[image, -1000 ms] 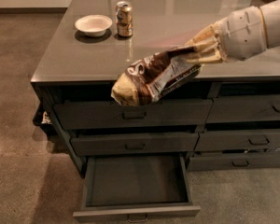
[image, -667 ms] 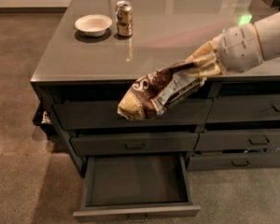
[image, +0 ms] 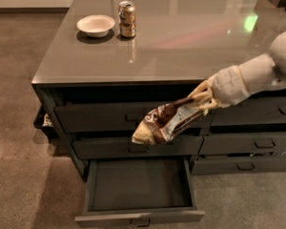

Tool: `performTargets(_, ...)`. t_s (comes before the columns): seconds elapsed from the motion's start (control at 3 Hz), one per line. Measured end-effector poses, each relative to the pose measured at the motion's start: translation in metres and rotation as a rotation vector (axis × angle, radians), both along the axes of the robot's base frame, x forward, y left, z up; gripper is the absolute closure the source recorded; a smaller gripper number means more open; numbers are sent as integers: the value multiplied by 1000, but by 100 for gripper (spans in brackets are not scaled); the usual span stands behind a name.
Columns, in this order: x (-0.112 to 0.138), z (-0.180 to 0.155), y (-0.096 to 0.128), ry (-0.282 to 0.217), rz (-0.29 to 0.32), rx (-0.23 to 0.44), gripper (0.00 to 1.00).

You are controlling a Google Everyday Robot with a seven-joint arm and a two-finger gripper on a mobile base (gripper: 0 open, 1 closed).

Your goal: Place brown chip bag into bottom drawer

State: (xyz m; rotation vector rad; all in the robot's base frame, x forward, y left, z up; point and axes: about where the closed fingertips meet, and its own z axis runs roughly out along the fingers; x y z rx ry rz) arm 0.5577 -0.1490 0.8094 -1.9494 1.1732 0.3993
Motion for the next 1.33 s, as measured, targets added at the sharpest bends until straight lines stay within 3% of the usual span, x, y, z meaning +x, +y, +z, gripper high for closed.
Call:
performTargets(0.67, 10, -119, -11, 194, -54, 24, 100)
performTargets(1.0, 10, -119, -11, 194, -54, 24, 100)
performTargets(1.33, -1, -145, 2, 229, -44, 37, 100)
